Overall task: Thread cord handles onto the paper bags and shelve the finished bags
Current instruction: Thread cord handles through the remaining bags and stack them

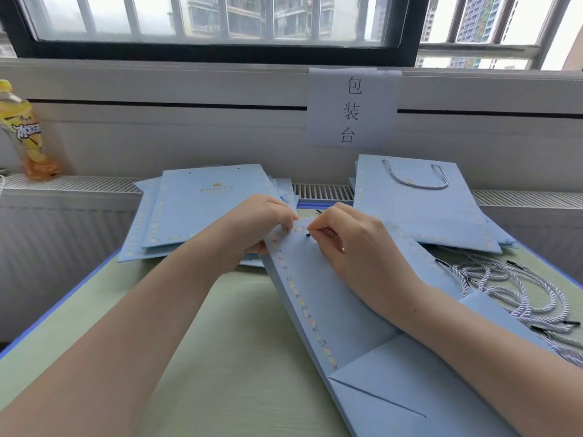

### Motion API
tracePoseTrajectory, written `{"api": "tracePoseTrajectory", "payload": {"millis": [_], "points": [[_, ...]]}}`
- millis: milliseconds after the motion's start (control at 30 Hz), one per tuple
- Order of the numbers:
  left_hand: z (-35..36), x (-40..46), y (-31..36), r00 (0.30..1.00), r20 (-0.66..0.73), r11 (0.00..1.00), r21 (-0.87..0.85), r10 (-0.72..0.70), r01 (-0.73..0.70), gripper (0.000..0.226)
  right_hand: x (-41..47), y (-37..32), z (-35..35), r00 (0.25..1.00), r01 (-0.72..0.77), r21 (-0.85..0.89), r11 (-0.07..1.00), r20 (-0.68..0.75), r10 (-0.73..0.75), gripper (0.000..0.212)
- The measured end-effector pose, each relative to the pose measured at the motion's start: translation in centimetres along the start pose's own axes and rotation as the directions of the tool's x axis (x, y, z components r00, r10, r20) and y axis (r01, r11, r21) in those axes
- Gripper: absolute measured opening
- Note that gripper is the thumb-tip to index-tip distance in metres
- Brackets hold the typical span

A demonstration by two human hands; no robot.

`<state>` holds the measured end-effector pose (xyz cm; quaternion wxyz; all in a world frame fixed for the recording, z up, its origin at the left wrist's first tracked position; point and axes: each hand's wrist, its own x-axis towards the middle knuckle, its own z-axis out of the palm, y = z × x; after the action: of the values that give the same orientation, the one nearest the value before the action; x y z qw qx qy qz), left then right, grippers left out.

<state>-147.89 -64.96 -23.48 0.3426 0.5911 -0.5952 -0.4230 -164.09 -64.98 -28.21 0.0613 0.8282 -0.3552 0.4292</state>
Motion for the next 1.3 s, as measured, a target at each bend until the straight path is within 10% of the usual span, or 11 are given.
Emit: {"api": "tracePoseTrajectory", "payload": {"millis": [633, 1300], "points": [[0.3, 0.5, -0.6, 1.0, 0.004, 0.999, -0.038, 0.002, -0.002, 0.02, 0.0, -0.3, -1.4, 0.951, -0.302, 0.367, 0.88, 0.177, 0.253, 0.017], [0.2, 0.4, -0.9, 0.981, 0.053, 0.981, -0.07, 0.185, -0.181, 0.036, 0.6, -0.4, -1.3, 0.97, -0.223, 0.225, 0.948, 0.144, 0.194, 0.018]]}}
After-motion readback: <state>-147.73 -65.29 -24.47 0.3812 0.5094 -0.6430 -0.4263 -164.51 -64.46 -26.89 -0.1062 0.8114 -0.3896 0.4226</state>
